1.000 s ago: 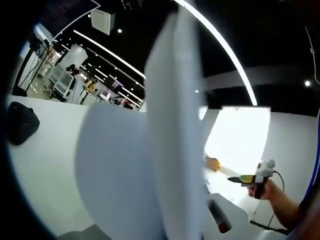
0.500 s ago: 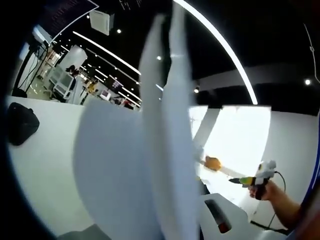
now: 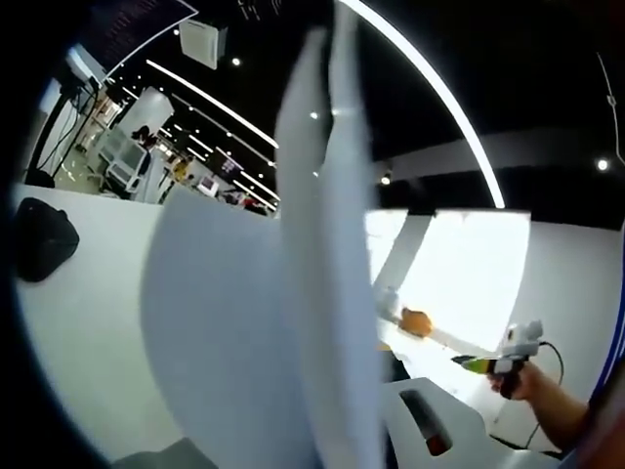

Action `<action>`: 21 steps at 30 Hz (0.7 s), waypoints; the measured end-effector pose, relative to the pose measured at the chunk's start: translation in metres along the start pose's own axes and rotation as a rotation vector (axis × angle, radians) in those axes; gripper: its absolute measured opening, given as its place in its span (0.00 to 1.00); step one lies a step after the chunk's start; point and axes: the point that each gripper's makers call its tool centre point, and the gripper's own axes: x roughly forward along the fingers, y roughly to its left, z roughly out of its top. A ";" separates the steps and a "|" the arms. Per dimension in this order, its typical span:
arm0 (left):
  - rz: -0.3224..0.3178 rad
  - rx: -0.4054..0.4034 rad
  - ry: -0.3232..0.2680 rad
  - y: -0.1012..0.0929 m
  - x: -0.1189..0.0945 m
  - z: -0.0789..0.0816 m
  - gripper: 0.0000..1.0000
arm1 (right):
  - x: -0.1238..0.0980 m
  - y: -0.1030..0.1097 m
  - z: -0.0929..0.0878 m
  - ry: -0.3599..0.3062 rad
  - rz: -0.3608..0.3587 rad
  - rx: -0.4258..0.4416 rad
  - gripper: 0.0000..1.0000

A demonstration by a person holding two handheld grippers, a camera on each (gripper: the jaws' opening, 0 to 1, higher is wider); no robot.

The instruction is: Organize the stack of printing papers by aligning and flattening the scattered papers on the table

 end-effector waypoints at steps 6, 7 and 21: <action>-0.001 0.001 -0.001 0.000 0.001 -0.001 0.06 | -0.004 -0.007 -0.010 0.001 -0.070 0.005 0.86; 0.000 0.005 0.001 0.000 0.002 -0.002 0.06 | -0.003 -0.008 -0.012 0.001 -0.080 0.009 0.85; 0.000 0.017 0.001 0.002 0.002 -0.002 0.06 | 0.000 -0.033 -0.046 0.063 -0.279 -0.046 0.84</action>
